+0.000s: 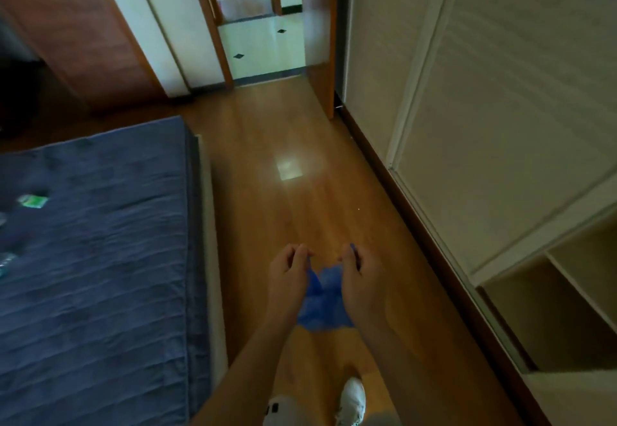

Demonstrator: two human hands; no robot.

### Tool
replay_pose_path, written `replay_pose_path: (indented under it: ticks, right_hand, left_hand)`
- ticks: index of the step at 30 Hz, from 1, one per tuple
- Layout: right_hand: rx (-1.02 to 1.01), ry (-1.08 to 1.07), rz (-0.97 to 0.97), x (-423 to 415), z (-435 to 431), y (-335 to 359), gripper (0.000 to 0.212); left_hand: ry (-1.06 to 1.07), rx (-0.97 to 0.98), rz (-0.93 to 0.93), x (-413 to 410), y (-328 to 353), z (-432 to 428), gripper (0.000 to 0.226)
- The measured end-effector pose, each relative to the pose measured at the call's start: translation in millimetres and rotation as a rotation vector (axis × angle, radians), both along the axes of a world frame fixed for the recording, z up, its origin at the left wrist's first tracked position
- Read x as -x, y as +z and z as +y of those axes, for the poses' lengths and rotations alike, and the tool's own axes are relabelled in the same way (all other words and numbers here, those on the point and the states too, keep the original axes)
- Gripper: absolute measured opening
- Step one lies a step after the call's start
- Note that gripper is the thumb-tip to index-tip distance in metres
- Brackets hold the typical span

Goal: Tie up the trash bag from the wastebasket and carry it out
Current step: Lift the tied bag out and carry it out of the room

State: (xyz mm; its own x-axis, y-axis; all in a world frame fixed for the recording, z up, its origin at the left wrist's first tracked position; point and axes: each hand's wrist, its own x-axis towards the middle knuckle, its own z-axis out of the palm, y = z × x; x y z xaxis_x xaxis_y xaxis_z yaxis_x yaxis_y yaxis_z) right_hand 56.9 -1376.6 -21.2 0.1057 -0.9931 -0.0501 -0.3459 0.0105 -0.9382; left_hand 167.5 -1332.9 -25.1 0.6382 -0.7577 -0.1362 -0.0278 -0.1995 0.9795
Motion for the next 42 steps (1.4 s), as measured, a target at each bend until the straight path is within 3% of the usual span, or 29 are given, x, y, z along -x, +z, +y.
replay_pose_path:
  ticks: [8,17,24,30,38,42]
  right_hand:
    - [0.045,0.102,-0.089,-65,-72,6,0.034]
    - [-0.066,0.219,-0.1,-186,-128,-13,0.039]
    - [-0.086,0.193,-0.091,-318,-178,-13,0.04]
    - [-0.05,0.075,-0.089,-402,-219,-11,0.025]
    - [-0.081,0.141,-0.199,-482,-294,-8,0.032]
    - [-0.125,0.226,-0.254,-516,-346,-12,0.03]
  left_hand:
    - [0.166,0.034,0.049,-60,8,-44,0.029]
    - [0.222,0.034,0.08,-180,-3,-96,0.029]
    - [0.218,0.042,0.07,-308,-5,-150,0.03]
    - [0.245,0.071,0.023,-391,4,-196,0.028]
    - [0.277,0.095,0.077,-471,1,-261,0.03]
    - [0.31,0.092,0.008,-504,6,-311,0.028]
